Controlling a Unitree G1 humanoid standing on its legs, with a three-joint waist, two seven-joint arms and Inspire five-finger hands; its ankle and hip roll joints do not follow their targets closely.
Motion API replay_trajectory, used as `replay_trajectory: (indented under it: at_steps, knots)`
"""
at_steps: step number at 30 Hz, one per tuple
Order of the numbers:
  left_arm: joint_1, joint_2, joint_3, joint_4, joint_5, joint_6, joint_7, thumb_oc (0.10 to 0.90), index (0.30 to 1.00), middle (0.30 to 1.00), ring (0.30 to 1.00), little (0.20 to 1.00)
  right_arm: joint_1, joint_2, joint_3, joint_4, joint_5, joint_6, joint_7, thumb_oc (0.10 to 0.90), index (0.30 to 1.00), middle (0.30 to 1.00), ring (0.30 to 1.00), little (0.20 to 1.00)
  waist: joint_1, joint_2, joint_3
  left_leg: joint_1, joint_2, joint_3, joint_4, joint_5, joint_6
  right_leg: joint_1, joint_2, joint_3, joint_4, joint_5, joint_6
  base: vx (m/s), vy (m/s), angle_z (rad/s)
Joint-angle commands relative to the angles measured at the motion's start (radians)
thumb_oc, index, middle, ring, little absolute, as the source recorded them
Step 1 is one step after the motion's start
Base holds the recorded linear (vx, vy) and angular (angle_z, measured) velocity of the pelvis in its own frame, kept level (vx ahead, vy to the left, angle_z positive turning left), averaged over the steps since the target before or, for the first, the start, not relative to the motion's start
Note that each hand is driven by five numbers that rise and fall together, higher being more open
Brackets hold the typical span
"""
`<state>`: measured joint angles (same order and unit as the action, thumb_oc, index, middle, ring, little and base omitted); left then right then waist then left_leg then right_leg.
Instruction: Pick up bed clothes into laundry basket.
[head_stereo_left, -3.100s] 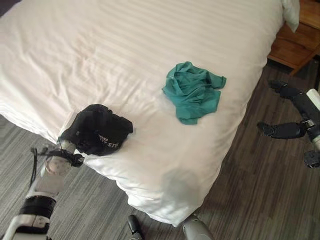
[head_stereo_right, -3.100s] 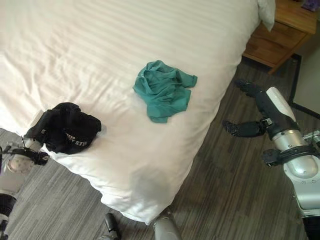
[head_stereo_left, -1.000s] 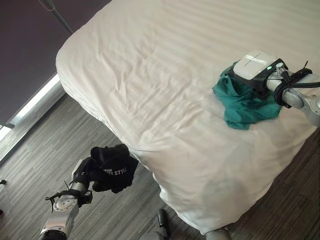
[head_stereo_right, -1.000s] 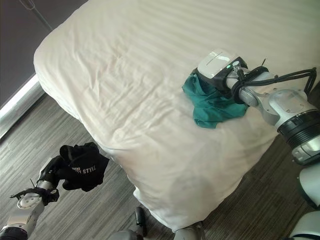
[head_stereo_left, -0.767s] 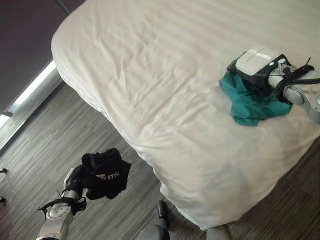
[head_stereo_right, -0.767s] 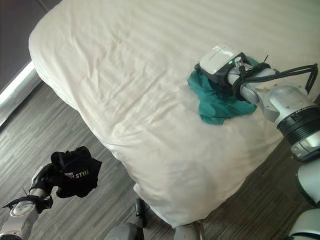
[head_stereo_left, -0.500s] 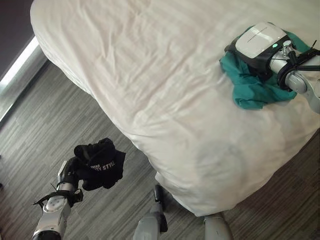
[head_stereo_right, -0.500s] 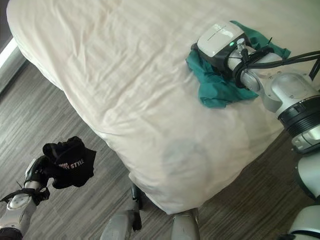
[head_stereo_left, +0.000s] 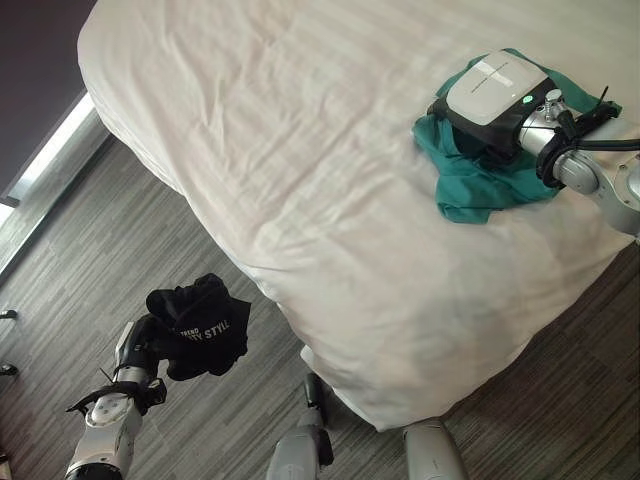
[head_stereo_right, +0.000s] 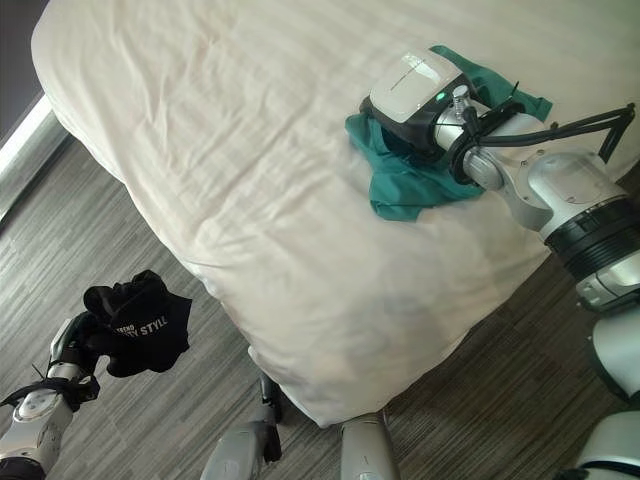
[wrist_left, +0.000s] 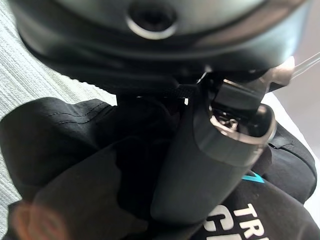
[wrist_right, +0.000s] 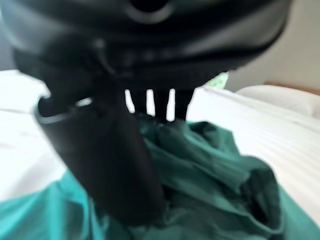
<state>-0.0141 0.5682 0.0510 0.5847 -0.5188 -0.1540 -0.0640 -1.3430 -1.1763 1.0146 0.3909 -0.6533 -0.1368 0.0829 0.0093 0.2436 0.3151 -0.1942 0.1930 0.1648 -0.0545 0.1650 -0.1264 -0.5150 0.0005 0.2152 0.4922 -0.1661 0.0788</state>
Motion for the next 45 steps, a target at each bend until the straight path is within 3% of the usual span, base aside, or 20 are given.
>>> replay_trajectory:
  at_steps: [1,7,12,14,15,16,19,21,22,24,25,27,30,33,34,36,42,43,44,45]
  knots:
    - [-0.026,0.103,0.099,-0.033,-0.038,-0.111,0.032,0.400,0.300,0.300,0.300,0.300,-0.011,-0.017,-0.017,-0.120,0.017,-0.037,-0.041,0.400,0.300,0.300,0.300,0.300,-0.008,-0.037,-0.040,0.068,0.026,-0.017,-0.033,-0.007,-0.071,0.146,0.005,0.099,-0.190,0.014,0.028,-0.01,0.054,0.07]
    - [-0.016,0.086,0.145,0.003,-0.051,-0.121,0.047,0.400,0.300,0.300,0.300,0.300,0.092,-0.081,-0.067,-0.235,0.048,-0.082,-0.022,0.400,0.300,0.300,0.300,0.300,-0.025,-0.041,-0.039,0.075,0.006,-0.018,-0.033,-0.017,-0.067,0.138,-0.010,0.116,-0.194,0.019,0.034,0.00,0.057,0.04]
    - [-0.011,0.083,0.161,-0.009,-0.042,-0.128,0.061,0.400,0.300,0.300,0.300,0.300,0.217,-0.122,-0.178,-0.302,0.094,-0.090,-0.025,0.400,0.300,0.300,0.300,0.300,-0.035,-0.046,-0.039,0.080,-0.001,-0.015,-0.033,-0.024,-0.065,0.148,-0.021,0.119,-0.209,0.026,0.039,0.01,0.039,-0.01]
    - [0.006,0.067,0.197,-0.037,-0.025,-0.142,0.073,0.400,0.300,0.300,0.300,0.300,0.373,-0.175,-0.371,-0.372,0.131,-0.085,-0.079,0.400,0.300,0.300,0.300,0.300,-0.066,-0.046,-0.043,0.088,-0.001,-0.009,-0.033,-0.033,-0.061,0.159,-0.026,0.127,-0.225,0.035,0.043,0.05,0.050,0.06]
    - [0.020,0.069,0.211,-0.056,-0.023,-0.146,0.077,0.400,0.300,0.300,0.300,0.300,0.549,-0.203,-0.568,-0.437,0.153,-0.090,-0.095,0.400,0.300,0.300,0.300,0.300,-0.077,-0.060,-0.046,0.096,-0.001,-0.007,-0.033,-0.038,-0.059,0.171,-0.030,0.126,-0.235,0.038,0.044,0.07,0.034,0.07]
    - [0.033,0.062,0.231,-0.064,-0.023,-0.149,0.076,0.400,0.300,0.300,0.300,0.300,0.647,-0.209,-0.687,-0.471,0.176,-0.098,-0.109,0.400,0.300,0.300,0.300,0.300,-0.090,-0.064,-0.052,0.100,0.000,-0.003,-0.033,-0.042,-0.058,0.176,-0.030,0.129,-0.241,0.040,0.045,0.08,0.028,0.08]
    - [0.052,0.057,0.247,-0.093,-0.019,-0.156,0.070,0.400,0.300,0.300,0.300,0.300,0.967,-0.197,-1.058,-0.487,0.252,-0.112,-0.161,0.400,0.300,0.300,0.300,0.300,-0.115,-0.094,-0.075,0.119,0.002,0.004,-0.033,-0.055,-0.056,0.205,-0.038,0.132,-0.271,0.046,0.051,0.09,0.015,-0.05]
    - [0.054,0.048,0.248,-0.103,-0.028,-0.158,0.062,0.400,0.300,0.300,0.300,0.300,1.082,-0.190,-1.185,-0.483,0.268,-0.116,-0.176,0.400,0.300,0.300,0.300,0.300,-0.127,-0.106,-0.086,0.126,0.003,0.009,-0.033,-0.059,-0.056,0.217,-0.041,0.131,-0.284,0.050,0.052,0.09,0.003,-0.05]
    - [0.059,0.034,0.247,-0.115,-0.034,-0.160,0.052,0.400,0.300,0.300,0.300,0.300,1.222,-0.186,-1.377,-0.472,0.298,-0.116,-0.206,0.400,0.300,0.300,0.300,0.300,-0.150,-0.128,-0.109,0.144,0.003,0.017,-0.033,-0.074,-0.054,0.241,-0.042,0.136,-0.304,0.048,0.053,0.05,-0.006,-0.05]
    - [0.056,0.029,0.233,-0.123,-0.032,-0.158,0.048,0.400,0.300,0.300,0.300,0.300,1.313,-0.186,-1.500,-0.452,0.317,-0.113,-0.227,0.400,0.300,0.300,0.300,0.300,-0.153,-0.140,-0.122,0.152,0.007,0.026,-0.033,-0.075,-0.054,0.252,-0.039,0.144,-0.322,0.062,0.053,0.09,-0.010,-0.10]
    - [0.059,0.022,0.218,-0.136,-0.028,-0.155,0.036,0.400,0.300,0.300,0.300,0.300,1.406,-0.197,-1.636,-0.422,0.339,-0.111,-0.250,0.400,0.300,0.300,0.300,0.300,-0.168,-0.163,-0.147,0.172,0.009,0.040,-0.030,-0.085,-0.052,0.274,-0.039,0.155,-0.345,0.072,0.054,0.13,-0.026,-0.24]
    - [0.035,0.021,0.192,-0.168,-0.025,-0.154,0.027,0.400,0.300,0.300,0.300,0.300,1.483,-0.233,-1.768,-0.369,0.369,-0.100,-0.269,0.400,0.300,0.300,0.300,0.300,-0.187,-0.193,-0.168,0.183,0.014,0.051,0.018,-0.093,-0.055,0.297,-0.037,0.169,-0.366,0.083,0.051,0.10,-0.040,-0.51]
    - [0.020,0.019,0.160,-0.235,-0.009,-0.157,0.022,0.400,0.300,0.300,0.300,0.300,1.510,-0.321,-1.868,-0.307,0.394,-0.100,-0.298,0.400,0.300,0.300,0.300,0.300,-0.187,-0.251,-0.188,0.192,0.023,0.003,0.125,-0.114,-0.057,0.318,-0.001,0.230,-0.371,0.104,0.055,0.09,-0.042,-0.43]
    - [0.026,0.032,0.157,-0.293,0.000,-0.166,0.031,0.400,0.300,0.300,0.300,0.300,1.491,-0.415,-1.867,-0.252,0.412,-0.107,-0.302,0.400,0.300,0.300,0.300,0.300,-0.140,-0.320,-0.216,0.209,-0.016,-0.266,0.208,-0.112,-0.062,0.291,0.070,0.361,-0.344,0.149,0.082,0.06,-0.024,-1.28]
    - [0.027,0.032,0.158,-0.294,0.000,-0.166,0.032,0.400,0.300,0.300,0.300,0.300,1.490,-0.416,-1.866,-0.250,0.413,-0.108,-0.302,0.400,0.300,0.300,0.300,0.300,-0.139,-0.320,-0.217,0.206,-0.017,-0.265,0.209,-0.111,-0.062,0.289,0.070,0.362,-0.344,0.151,0.082,0.05,0.035,-1.48]
    - [0.038,0.029,0.168,-0.335,0.010,-0.179,0.033,0.400,0.300,0.300,0.300,0.300,1.499,-0.396,-1.854,-0.235,0.415,-0.107,-0.290,0.400,0.300,0.300,0.300,0.300,-0.134,-0.354,-0.229,0.222,-0.069,-0.422,0.247,-0.187,-0.042,0.283,0.094,0.446,-0.356,0.187,0.116,0.02,0.127,-1.46]
    - [0.038,0.031,0.168,-0.334,0.009,-0.180,0.033,0.400,0.300,0.300,0.300,0.300,1.491,-0.395,-1.846,-0.233,0.415,-0.108,-0.291,0.400,0.300,0.300,0.300,0.300,-0.131,-0.356,-0.229,0.223,-0.070,-0.418,0.248,-0.188,-0.040,0.285,0.093,0.450,-0.361,0.190,0.118,-0.06,0.126,-0.55]
    - [-0.039,0.123,0.187,-0.424,0.086,-0.205,0.063,0.400,0.300,0.300,0.300,0.300,1.534,-0.158,-1.818,-0.179,0.417,-0.070,-0.308,0.400,0.300,0.300,0.300,0.300,-0.266,-0.351,-0.209,0.253,-0.096,-0.217,0.117,-0.371,0.075,0.192,0.078,0.399,-0.486,0.398,0.183,-0.42,0.763,-0.09]
    - [-0.060,0.168,0.198,-0.445,0.090,-0.201,0.069,0.400,0.300,0.300,0.300,0.300,1.555,-0.076,-1.805,-0.195,0.411,-0.066,-0.307,0.400,0.300,0.300,0.300,0.300,-0.242,-0.361,-0.202,0.255,-0.094,-0.151,0.116,-0.375,0.084,0.192,0.079,0.409,-0.501,0.407,0.183,-0.54,0.840,-0.12]
    - [-0.076,0.190,0.210,-0.463,0.083,-0.199,0.064,0.400,0.300,0.300,0.300,0.300,1.600,-0.001,-1.807,-0.197,0.426,-0.059,-0.301,0.400,0.300,0.300,0.300,0.300,-0.257,-0.352,-0.191,0.241,-0.084,-0.128,0.119,-0.350,0.086,0.210,0.060,0.390,-0.398,0.398,0.183,-0.27,0.262,-0.58]
